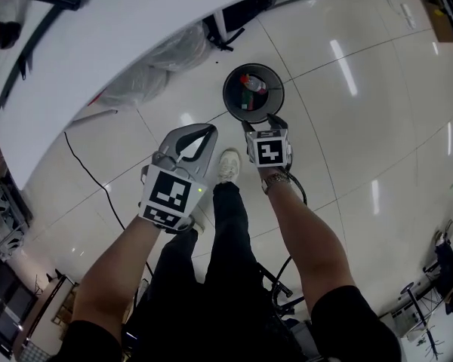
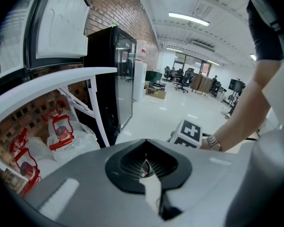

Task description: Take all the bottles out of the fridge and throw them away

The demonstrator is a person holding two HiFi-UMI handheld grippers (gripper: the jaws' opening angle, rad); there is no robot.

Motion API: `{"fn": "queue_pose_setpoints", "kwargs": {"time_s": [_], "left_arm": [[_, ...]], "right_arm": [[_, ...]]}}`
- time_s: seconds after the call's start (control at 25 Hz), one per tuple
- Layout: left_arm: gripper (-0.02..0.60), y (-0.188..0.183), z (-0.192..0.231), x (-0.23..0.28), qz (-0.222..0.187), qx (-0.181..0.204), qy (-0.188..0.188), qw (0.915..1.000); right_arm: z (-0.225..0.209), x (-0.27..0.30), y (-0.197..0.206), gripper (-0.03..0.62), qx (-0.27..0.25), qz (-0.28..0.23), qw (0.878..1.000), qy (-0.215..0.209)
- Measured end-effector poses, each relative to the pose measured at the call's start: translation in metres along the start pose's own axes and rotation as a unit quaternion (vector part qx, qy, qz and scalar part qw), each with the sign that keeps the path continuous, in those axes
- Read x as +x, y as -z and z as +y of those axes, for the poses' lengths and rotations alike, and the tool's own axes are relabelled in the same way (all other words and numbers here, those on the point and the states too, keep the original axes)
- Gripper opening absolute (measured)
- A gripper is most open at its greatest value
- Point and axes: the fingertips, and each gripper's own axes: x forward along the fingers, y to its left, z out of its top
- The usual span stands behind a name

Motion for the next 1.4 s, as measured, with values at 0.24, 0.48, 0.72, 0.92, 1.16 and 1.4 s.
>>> {"fn": "queue_pose_setpoints", "kwargs": {"time_s": [0.24, 0.48, 0.72, 0.92, 1.16, 1.4], "left_arm": [[0.003, -0.026, 0.014, -0.039, -0.017, -0.004, -0.038, 0.9991], [0.003, -0.064, 0.022, -0.089, -0.052, -0.009, -0.093, 0.9943], [0.003, -0.077, 0.061, -0.193, -0.102, -0.02, -0.153, 0.9827], [0.003, -0.087, 0.105, -0.264, -0.14, -0.033, -0.209, 0.9674], [0.003, -0.083, 0.151, -0.34, -0.169, -0.043, -0.253, 0.9516], [0.003, -0.07, 0.193, -0.39, -0.177, -0.044, -0.272, 0.9449]], "right_arm": [[0.035, -0.055, -0.039, 0.301, -0.037, -0.042, 0.998, -0.02], [0.085, -0.125, -0.087, 0.301, -0.108, -0.095, 0.988, -0.057], [0.196, -0.195, -0.153, 0.301, -0.181, -0.17, 0.965, -0.087], [0.276, -0.222, -0.223, 0.301, -0.242, -0.219, 0.939, -0.106], [0.361, -0.233, -0.289, 0.301, -0.289, -0.249, 0.918, -0.112], [0.422, -0.22, -0.357, 0.301, -0.305, -0.266, 0.909, -0.1]]}}
